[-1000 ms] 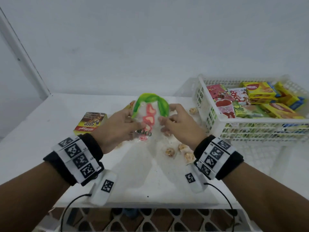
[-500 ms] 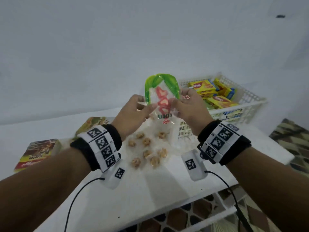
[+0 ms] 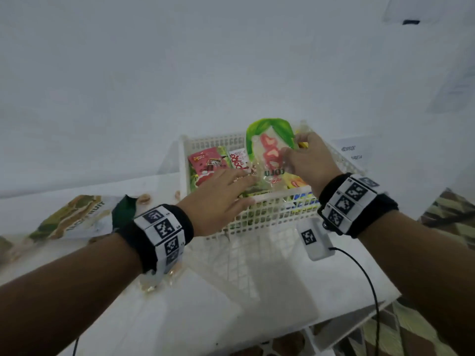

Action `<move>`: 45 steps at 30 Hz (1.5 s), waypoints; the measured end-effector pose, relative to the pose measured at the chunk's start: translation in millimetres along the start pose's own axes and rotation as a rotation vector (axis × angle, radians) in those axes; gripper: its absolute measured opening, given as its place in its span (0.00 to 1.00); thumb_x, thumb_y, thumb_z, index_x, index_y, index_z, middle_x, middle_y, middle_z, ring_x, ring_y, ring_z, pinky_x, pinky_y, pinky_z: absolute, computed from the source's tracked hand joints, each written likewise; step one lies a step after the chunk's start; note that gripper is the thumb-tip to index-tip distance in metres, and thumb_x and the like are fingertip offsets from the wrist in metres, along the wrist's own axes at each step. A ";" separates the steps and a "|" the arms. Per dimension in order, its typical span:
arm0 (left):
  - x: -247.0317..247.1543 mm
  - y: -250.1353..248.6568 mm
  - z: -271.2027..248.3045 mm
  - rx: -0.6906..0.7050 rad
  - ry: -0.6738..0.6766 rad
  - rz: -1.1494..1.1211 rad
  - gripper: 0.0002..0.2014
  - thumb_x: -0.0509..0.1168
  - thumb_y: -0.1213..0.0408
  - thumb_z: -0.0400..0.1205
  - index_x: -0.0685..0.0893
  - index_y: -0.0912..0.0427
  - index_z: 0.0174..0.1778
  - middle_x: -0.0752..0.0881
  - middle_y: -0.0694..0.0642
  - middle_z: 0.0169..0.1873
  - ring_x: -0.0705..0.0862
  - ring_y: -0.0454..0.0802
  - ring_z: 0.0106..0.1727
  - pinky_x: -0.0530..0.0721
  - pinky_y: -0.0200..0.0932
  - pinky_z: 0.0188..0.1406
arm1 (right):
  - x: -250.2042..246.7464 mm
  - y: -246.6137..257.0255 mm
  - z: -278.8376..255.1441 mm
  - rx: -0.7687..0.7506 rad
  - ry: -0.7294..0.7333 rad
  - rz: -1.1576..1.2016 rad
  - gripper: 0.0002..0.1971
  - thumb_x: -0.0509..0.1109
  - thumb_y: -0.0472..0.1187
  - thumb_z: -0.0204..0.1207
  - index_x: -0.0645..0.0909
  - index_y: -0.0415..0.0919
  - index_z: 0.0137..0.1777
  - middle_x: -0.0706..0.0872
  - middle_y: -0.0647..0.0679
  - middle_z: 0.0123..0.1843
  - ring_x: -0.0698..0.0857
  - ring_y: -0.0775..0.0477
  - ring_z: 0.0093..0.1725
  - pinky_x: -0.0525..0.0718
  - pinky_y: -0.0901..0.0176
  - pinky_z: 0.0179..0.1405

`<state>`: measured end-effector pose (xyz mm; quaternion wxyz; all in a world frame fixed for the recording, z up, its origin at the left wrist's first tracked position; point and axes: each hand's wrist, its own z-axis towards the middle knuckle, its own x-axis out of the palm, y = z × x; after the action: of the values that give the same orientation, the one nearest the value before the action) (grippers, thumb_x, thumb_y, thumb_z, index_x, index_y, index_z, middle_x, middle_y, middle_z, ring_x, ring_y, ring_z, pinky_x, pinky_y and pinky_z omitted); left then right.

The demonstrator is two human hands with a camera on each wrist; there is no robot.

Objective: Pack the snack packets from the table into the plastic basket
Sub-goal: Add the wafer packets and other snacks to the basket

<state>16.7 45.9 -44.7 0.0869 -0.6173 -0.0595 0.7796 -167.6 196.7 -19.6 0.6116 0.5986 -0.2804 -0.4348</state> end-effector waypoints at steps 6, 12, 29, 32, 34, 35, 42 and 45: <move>22.9 -27.8 49.5 -0.059 0.155 -0.075 0.24 0.50 0.45 0.92 0.67 0.43 0.85 0.76 0.48 0.66 0.71 0.46 0.65 0.73 0.51 0.71 | -49.6 -8.8 39.4 0.016 0.065 -0.127 0.13 0.71 0.34 0.82 0.71 0.52 0.53 0.85 0.38 0.41 0.81 0.44 0.31 0.77 0.52 0.28; 36.9 -26.5 55.0 -0.127 0.197 -0.063 0.26 0.39 0.38 0.90 0.60 0.33 0.85 0.82 0.50 0.54 0.81 0.51 0.56 0.82 0.53 0.60 | -77.2 -18.7 57.1 0.006 0.109 -0.315 0.18 0.72 0.39 0.81 0.70 0.49 0.66 0.89 0.33 0.54 0.91 0.31 0.47 0.91 0.32 0.47; 30.4 -25.2 56.7 -0.168 0.182 -0.281 0.21 0.53 0.40 0.90 0.72 0.31 0.80 0.79 0.35 0.75 0.85 0.43 0.65 0.82 0.48 0.69 | -80.7 -31.4 87.4 0.096 0.219 -0.581 0.26 0.72 0.37 0.80 0.65 0.48 0.75 0.85 0.37 0.56 0.89 0.35 0.55 0.88 0.35 0.59; 29.5 -25.3 56.8 -0.165 0.184 -0.276 0.21 0.53 0.41 0.90 0.72 0.32 0.80 0.79 0.35 0.75 0.82 0.39 0.68 0.81 0.45 0.71 | -80.9 -31.2 86.2 0.118 0.247 -0.649 0.27 0.71 0.35 0.80 0.65 0.44 0.76 0.85 0.40 0.55 0.89 0.38 0.51 0.89 0.39 0.57; 29.2 -25.4 56.7 -0.161 0.188 -0.271 0.21 0.53 0.40 0.90 0.72 0.32 0.80 0.79 0.36 0.76 0.83 0.41 0.67 0.81 0.47 0.70 | -81.5 -31.3 86.5 0.126 0.260 -0.741 0.27 0.72 0.34 0.79 0.66 0.42 0.76 0.85 0.40 0.57 0.89 0.38 0.53 0.88 0.45 0.53; 29.4 -25.0 56.6 -0.162 0.193 -0.267 0.21 0.52 0.40 0.90 0.71 0.31 0.80 0.79 0.36 0.76 0.83 0.42 0.67 0.81 0.48 0.71 | -81.6 -30.8 85.9 0.125 0.272 -0.804 0.27 0.72 0.35 0.80 0.67 0.41 0.77 0.85 0.40 0.59 0.88 0.38 0.56 0.86 0.49 0.50; 28.6 -25.5 55.8 -0.153 0.195 -0.279 0.21 0.53 0.41 0.90 0.72 0.33 0.81 0.79 0.37 0.76 0.85 0.47 0.65 0.82 0.53 0.68 | -80.1 -20.3 68.6 -0.027 0.334 -1.035 0.31 0.75 0.51 0.81 0.74 0.47 0.82 0.72 0.37 0.79 0.78 0.38 0.73 0.75 0.54 0.68; 29.1 -24.0 56.5 -0.152 0.189 -0.281 0.21 0.54 0.41 0.91 0.73 0.34 0.80 0.80 0.37 0.75 0.86 0.47 0.64 0.83 0.54 0.68 | -76.2 -23.9 59.9 -0.124 0.447 -1.013 0.28 0.76 0.52 0.80 0.78 0.56 0.80 0.85 0.48 0.61 0.84 0.54 0.46 0.78 0.70 0.45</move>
<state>-43.3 76.3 -54.6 0.1534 -0.6784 -0.1955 0.6914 -259.4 235.7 -21.8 0.4048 0.6991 0.2050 -0.5526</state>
